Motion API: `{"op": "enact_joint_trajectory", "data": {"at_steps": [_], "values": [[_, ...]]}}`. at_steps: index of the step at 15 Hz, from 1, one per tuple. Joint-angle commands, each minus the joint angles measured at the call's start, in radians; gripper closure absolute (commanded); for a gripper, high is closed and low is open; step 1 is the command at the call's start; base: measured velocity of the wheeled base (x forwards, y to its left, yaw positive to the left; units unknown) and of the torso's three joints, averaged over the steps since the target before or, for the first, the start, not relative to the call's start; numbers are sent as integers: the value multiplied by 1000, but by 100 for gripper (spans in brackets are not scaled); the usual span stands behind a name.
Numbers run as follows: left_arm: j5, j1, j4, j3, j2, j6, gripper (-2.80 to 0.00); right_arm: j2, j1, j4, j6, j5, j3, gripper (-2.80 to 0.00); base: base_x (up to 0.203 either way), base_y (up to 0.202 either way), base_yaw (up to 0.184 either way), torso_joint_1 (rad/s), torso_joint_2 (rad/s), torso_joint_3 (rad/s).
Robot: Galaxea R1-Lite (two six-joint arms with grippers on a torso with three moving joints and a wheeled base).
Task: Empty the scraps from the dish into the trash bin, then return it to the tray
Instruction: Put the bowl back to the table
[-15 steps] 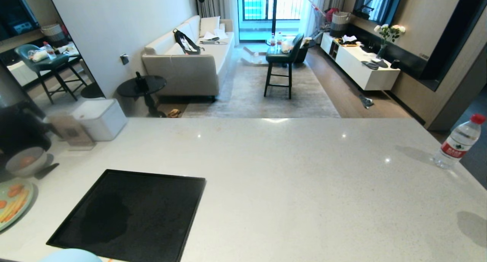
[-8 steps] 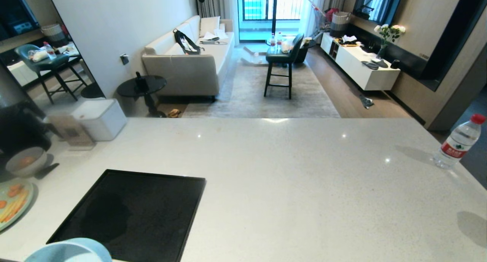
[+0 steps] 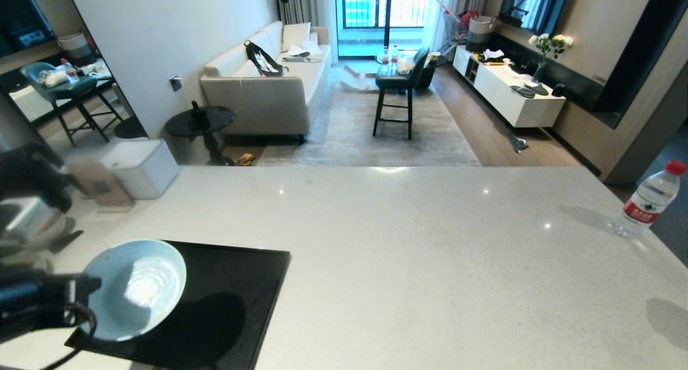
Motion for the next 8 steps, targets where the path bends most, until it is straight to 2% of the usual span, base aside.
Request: {"op": "enact_joint_trajectory", "data": {"at_steps": [1,5,8], "values": [[2,58,3,-178,362,0,0,0,0,0,0,1,0,0,0,0,0,0,0,0],[-7,126,17,-413,670,-7,0,0,0,0,0,1,0,0,0,0,0,0,0,0],[-72,201,54,-491,796,-16,0,0,0,0,0,1,-1,0,0,0,0,0,0,0]]}}
